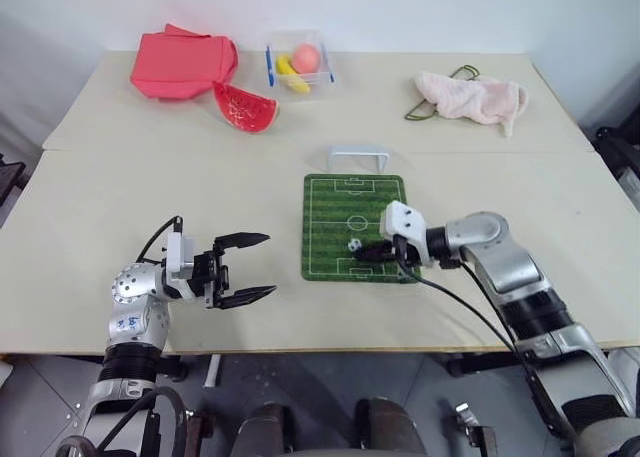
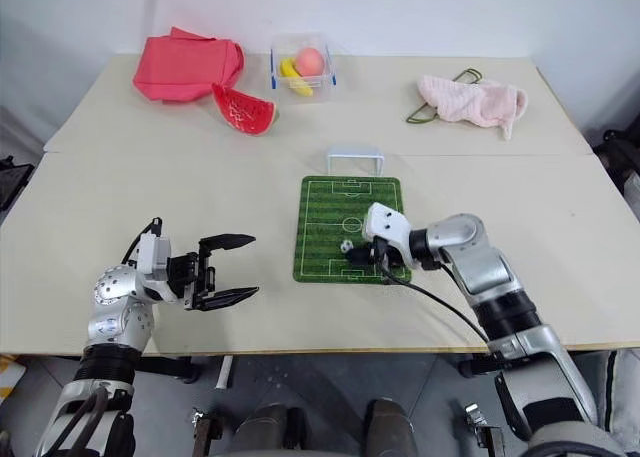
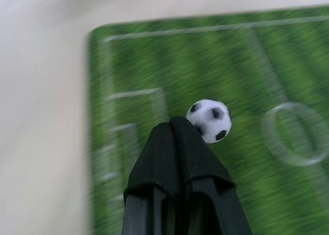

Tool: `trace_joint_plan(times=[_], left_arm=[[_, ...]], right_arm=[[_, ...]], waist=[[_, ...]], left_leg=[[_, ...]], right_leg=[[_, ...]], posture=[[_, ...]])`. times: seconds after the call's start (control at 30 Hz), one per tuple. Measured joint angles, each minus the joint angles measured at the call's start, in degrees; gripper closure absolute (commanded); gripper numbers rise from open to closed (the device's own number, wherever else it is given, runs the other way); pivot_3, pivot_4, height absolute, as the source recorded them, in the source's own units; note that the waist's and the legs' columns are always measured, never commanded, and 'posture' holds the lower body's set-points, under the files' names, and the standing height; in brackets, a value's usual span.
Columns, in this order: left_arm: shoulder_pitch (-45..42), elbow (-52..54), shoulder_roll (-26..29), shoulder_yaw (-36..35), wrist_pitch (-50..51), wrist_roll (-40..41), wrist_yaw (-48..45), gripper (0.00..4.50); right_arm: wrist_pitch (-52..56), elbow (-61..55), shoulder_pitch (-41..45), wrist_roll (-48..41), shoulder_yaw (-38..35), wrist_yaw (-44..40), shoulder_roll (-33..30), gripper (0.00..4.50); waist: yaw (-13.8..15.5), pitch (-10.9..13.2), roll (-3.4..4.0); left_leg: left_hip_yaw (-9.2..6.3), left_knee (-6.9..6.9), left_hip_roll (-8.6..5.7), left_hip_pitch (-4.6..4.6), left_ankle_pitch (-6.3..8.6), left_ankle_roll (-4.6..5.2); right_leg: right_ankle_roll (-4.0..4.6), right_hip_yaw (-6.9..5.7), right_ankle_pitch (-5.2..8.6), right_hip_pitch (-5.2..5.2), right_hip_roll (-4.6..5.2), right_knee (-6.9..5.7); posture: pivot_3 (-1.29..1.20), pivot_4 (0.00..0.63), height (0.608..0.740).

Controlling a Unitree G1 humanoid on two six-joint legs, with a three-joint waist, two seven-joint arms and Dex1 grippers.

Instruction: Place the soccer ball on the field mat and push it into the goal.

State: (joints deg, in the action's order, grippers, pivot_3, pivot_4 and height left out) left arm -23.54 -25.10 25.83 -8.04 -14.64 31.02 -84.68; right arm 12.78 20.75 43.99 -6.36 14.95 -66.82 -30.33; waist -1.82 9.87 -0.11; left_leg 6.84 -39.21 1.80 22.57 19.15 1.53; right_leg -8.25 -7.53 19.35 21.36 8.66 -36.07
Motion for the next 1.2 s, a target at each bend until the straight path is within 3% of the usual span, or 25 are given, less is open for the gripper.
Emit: trace_joint_plan(times=[0.13, 0.27, 0.4, 0.73, 1.13, 1.2], left_arm=[[-0.10, -0.16, 0.19, -0.17, -0.38, -0.06, 0.01, 0.00], [-0.70, -0.36, 0.69, -0.39, -0.51, -0.21, 0.10, 0.00], [-1.67, -0.64, 1.25, -0.45, -0.86, -0.75, 0.27, 0.00], [-5.23, -5.36, 1.74, -2.49, -3.04, -2.74, 5.56, 0.00], [-6.67, -7.38, 1.83, -3.59, -2.12, -4.44, 13.00, 0.00], [-6.63, -7.43, 1.94, -3.98, -1.47, -4.56, 14.47, 0.00]], right_arm=[[-3.06, 8.80, 6.06, 0.36, -3.01, 4.44, 1.41, 4.48], [-7.67, 20.55, 12.82, 0.73, -9.28, 13.93, 1.84, 4.48], [-8.91, 19.96, 13.46, -0.24, -12.98, 15.81, 1.73, 4.48], [-1.85, 3.09, 2.09, -4.91, -13.65, 10.26, -1.84, 4.48], [3.22, -7.60, -11.45, -8.88, -18.16, 8.84, -7.29, 4.48], [4.87, -9.88, -13.95, -10.23, -19.35, 8.53, -8.00, 4.12]], waist=[[0.15, 0.00, 0.00], [-0.01, 0.00, 0.00], [-0.33, 0.00, 0.00], [0.27, 0.00, 0.00], [0.17, 0.00, -0.01], [0.27, 0.01, -0.01]], left_leg=[[-0.09, 0.00, -0.01, 0.01, 0.00, 0.00], [-0.08, 0.03, 0.00, 0.03, 0.00, 0.00], [-0.08, 0.10, 0.01, 0.03, 0.00, 0.00], [-0.12, 0.06, -0.03, 0.06, 0.00, 0.00], [-0.02, 0.04, -0.01, 0.05, 0.00, 0.00], [-0.04, 0.04, -0.03, 0.07, 0.00, 0.01]], right_leg=[[0.00, -0.02, 0.00, -0.01, 0.02, -0.04], [0.00, -0.03, 0.00, 0.01, 0.02, -0.04], [0.00, -0.05, 0.00, 0.07, 0.00, -0.10], [0.00, -0.04, 0.00, 0.06, 0.04, -0.11], [0.00, -0.02, 0.00, 0.08, 0.02, -0.07], [0.00, -0.03, 0.00, 0.07, 0.02, -0.07]], posture=[[0.00, 0.150, 0.740], [0.00, 0.150, 0.740], [0.00, 0.150, 0.740], [0.00, 0.150, 0.740], [0.00, 0.150, 0.740], [0.00, 0.150, 0.740]])
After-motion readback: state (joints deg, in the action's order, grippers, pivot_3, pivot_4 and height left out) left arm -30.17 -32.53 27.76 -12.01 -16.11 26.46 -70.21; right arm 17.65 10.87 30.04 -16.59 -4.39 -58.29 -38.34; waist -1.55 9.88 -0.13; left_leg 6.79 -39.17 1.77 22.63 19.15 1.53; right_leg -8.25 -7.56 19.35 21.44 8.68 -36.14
